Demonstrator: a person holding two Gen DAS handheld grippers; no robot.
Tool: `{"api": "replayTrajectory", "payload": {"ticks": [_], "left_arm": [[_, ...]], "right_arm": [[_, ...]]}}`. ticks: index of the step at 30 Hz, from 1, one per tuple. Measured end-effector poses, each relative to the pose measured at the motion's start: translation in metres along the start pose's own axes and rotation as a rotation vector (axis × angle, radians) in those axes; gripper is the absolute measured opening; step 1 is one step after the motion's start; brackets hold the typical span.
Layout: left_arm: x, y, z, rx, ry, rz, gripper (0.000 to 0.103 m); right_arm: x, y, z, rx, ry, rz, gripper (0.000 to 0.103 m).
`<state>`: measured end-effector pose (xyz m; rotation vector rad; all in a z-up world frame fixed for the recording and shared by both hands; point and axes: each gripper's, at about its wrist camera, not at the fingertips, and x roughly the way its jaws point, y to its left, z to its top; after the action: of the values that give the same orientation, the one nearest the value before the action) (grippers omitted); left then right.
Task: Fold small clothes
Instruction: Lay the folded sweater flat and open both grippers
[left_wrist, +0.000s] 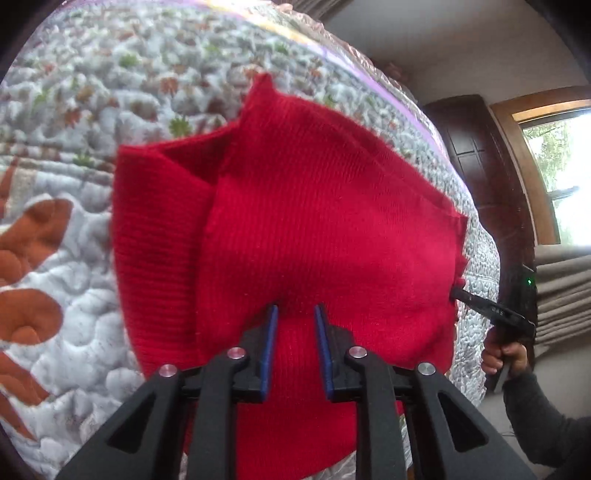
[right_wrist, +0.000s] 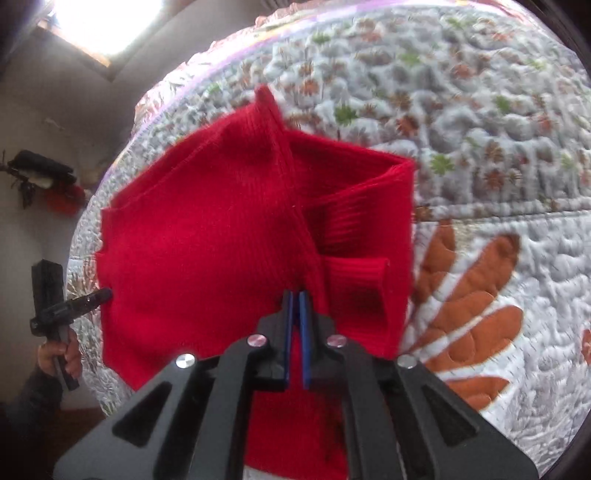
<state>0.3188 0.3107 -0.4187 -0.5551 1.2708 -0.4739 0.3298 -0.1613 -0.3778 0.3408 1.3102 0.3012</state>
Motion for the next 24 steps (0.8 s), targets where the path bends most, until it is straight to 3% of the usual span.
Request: {"api": "replayTrajectory", "payload": {"ticks": [4,7,10,12,13,15,19,22,24], "left_arm": [[-0.025,-0.024,-0.025,0.043,-0.02,-0.064,0.028],[-0.019,-0.017,-0.056,0.03,0.034,-0.056,0.028],[0.0,-0.001,-0.07,0.002,0.084,0.007,0.028],[0.006,0.012,-0.079,-0.033,0.085,0.002,0.024],[0.003,0.012,-0.08,-0.044,0.076,-0.008,0.024],[-0.006,-0.002,-0.083,-0.006,0.052,-0.028,0.026],[-0.006,-0.041,-0.096,0.072,0.053,-0.084,0.03],[0.022,-0.051,-0.101,0.108,0.106,0.001,0.033],[0.037,-0.044,-0.104,0.092,0.127,0.032,0.033]], "right_arm": [[-0.024,0.013,-0.03,-0.027,0.001,0.05,0.011],[-0.018,0.013,-0.059,-0.039,0.05,0.062,0.011],[-0.001,0.003,-0.076,-0.03,0.094,0.017,0.008],[0.002,-0.009,-0.082,-0.01,0.077,-0.031,0.003],[0.0,-0.008,-0.083,0.008,0.07,-0.029,0.004],[-0.015,0.001,-0.086,-0.005,0.036,-0.039,0.015],[-0.021,0.048,-0.103,-0.064,0.023,0.041,0.016],[0.002,0.069,-0.113,-0.11,0.068,0.063,0.017],[0.02,0.066,-0.118,-0.114,0.094,0.025,0.012]]}}
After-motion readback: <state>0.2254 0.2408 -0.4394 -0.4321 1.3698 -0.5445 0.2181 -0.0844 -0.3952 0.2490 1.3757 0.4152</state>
